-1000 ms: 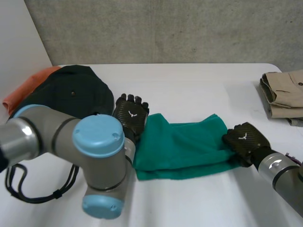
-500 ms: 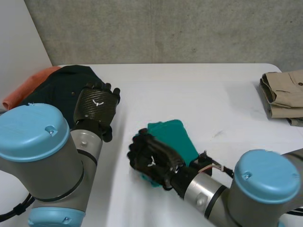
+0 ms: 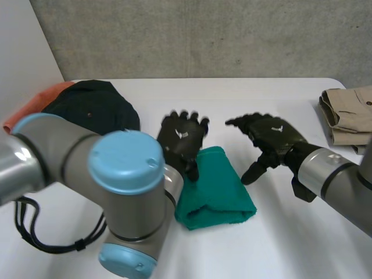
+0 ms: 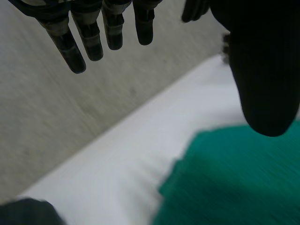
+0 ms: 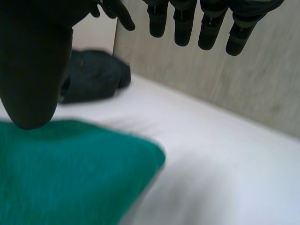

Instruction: Fold the laundry.

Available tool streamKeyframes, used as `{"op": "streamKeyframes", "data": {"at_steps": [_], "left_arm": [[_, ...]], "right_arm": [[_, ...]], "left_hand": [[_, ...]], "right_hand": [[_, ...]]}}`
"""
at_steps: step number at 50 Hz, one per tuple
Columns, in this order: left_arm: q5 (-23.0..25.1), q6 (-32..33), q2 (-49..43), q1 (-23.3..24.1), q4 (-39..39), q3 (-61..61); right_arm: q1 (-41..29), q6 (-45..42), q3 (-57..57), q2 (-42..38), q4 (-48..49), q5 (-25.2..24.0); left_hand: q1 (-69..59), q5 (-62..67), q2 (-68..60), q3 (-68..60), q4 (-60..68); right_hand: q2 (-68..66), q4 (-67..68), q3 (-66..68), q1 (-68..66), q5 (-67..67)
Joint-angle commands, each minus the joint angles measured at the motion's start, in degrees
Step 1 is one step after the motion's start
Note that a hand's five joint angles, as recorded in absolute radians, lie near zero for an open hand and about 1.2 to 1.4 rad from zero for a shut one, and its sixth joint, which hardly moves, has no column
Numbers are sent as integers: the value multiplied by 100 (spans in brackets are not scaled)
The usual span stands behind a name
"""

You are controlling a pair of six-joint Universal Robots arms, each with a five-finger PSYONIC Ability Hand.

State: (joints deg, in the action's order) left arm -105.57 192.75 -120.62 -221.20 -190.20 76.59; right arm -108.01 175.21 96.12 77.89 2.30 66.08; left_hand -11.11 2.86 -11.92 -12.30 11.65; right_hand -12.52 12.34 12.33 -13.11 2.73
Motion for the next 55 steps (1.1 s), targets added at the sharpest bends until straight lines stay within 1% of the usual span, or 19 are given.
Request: {"op": "streamKeyframes", "data": {"at_steps": [1, 8, 11, 12, 16, 19, 23, 24, 27, 28, 29, 31, 32, 33, 35, 36, 40, 44, 55], "left_arm": [[-279, -123, -594, 69, 457, -83], [-500, -62, -709, 25, 861, 119], [-500, -35, -770, -28, 1116, 146], [-491, -27, -779, -45, 1178, 146], [-421, -35, -788, -98, 1363, 155], [-403, -35, -683, -98, 1363, 93], [-368, -27, -349, -107, 1337, -135], [-333, -27, -253, -125, 1337, -196], [88, -27, 151, -274, 1310, -364], [220, -27, 222, -318, 1302, -381], [595, -27, 371, -422, 1293, -425], [1054, -27, 512, -572, 1301, -469], [1282, -27, 574, -625, 1310, -487], [1789, -44, 705, -739, 1319, -522], [2276, -53, 803, -810, 1337, -557], [2687, -62, 855, -854, 1345, -583], [3278, -79, 908, -959, 1354, -601], [3236, -79, 891, -986, 1345, -592], [3156, -70, 829, -933, 1319, -531]], "right_arm": [[-36, -848, -849, -1337, -774, -78], [-229, -1234, -1174, -2154, -854, -87], [-300, -1392, -1228, -2295, -845, -17], [-308, -1576, -1228, -2322, -836, 18], [-308, -2086, -1236, -2261, -810, 71], [-344, -2237, -1219, -2138, -713, 185], [-379, -2369, -1009, -1717, -318, 414], [-422, -2377, -851, -1429, -117, 501], [-510, -2404, -508, -961, 244, 528], [-572, -2439, -194, -673, 532, 494], [-598, -2456, -60, -583, 648, 485], [-651, -2527, 291, -416, 912, 476], [-730, -2614, 693, -284, 1209, 441], [-765, -2641, 836, -257, 1325, 423], [-853, -2720, 1170, -239, 1554, 353], [-949, -2790, 1433, -265, 1729, 274], [-1073, -2843, 1804, -300, 2064, 80], [-1082, -2852, 1840, -572, 2292, -16], [-1038, -3168, 1559, -1302, 2759, -8]], "left_hand": [[-79, -96, 2, 40, 25], [-96, -80, -15, 24, 42], [-96, -80, -15, 24, 42], [-113, -63, -32, 7, 59], [-163, -12, -82, -44, 109], [-146, -29, -65, -27, 92], [-130, -46, -49, -10, 76], [-130, -46, -49, -10, 76], [-146, -29, -65, -27, 92], [-163, -13, -82, -44, 109], [-246, 71, -165, -127, 192], [-247, 72, -166, -128, 193], [-247, 72, -166, -128, 193], [-297, 122, -216, -178, 243], [-415, 240, -334, -296, 361], [-416, 240, -334, -296, 362], [-416, 240, -334, -296, 362], [-399, 223, -318, -279, 345], [-382, 206, -301, -262, 328]], "right_hand": [[252, -234, -233, 311, -273], [252, -234, -233, 311, -273], [252, -234, -233, 311, -273], [252, -234, -233, 311, -273], [252, -234, -233, 311, -273], [252, -234, -233, 311, -273], [252, -234, -233, 311, -273], [252, -234, -233, 311, -273], [252, -234, -233, 311, -273], [252, -234, -233, 311, -273], [252, -234, -233, 311, -273], [252, -234, -233, 311, -273], [252, -234, -233, 311, -273], [252, -234, -233, 311, -273], [252, -234, -233, 311, -273], [252, -234, -233, 311, -273], [252, -234, -233, 311, -273], [252, -234, -233, 311, -273], [252, -234, -233, 311, -273]]}}
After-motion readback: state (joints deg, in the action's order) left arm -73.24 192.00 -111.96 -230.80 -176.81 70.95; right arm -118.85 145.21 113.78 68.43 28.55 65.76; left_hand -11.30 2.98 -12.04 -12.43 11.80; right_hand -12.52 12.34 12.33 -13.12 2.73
